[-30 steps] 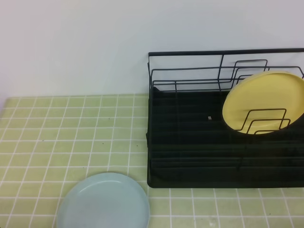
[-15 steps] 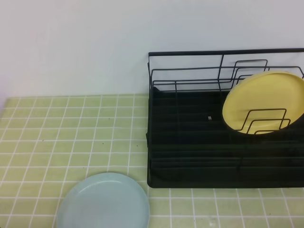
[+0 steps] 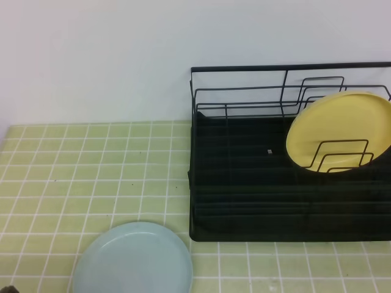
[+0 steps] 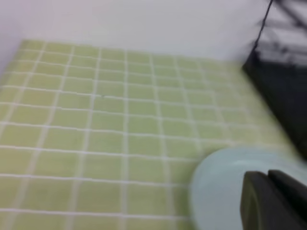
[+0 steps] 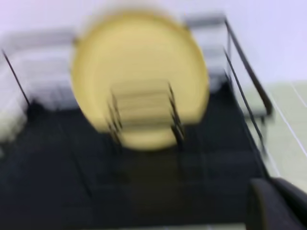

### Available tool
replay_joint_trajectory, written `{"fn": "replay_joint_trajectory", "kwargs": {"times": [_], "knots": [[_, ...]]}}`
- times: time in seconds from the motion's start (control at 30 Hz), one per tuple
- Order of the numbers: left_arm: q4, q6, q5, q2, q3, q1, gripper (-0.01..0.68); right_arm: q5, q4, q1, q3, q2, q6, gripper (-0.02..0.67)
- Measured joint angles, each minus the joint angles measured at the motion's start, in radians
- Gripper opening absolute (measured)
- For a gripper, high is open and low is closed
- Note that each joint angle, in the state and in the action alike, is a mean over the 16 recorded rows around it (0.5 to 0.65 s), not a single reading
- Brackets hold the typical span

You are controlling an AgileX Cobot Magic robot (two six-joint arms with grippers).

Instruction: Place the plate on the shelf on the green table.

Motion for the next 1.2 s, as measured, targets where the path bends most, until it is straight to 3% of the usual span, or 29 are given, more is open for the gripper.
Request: {"fn": "replay_joint_trajectory", "kwargs": {"times": [0.5, 0.97, 1.2], "knots": [[-0.625, -0.034, -0.047, 0.002, 0.002, 0.0, 0.0, -0.262, 0.577, 0.0, 0.0, 0.0, 0.014, -0.004], [-0.842, 0.004, -0.137, 0.004, -0.001, 0.0, 0.0, -0.158, 0.684, 0.0, -0.009, 0.0, -0.026, -0.004], [-0.883, 0.132, -0.07, -0.001, -0.037, 0.0, 0.0, -0.066, 0.685, 0.0, -0.071, 0.001, -0.19, -0.004]]}}
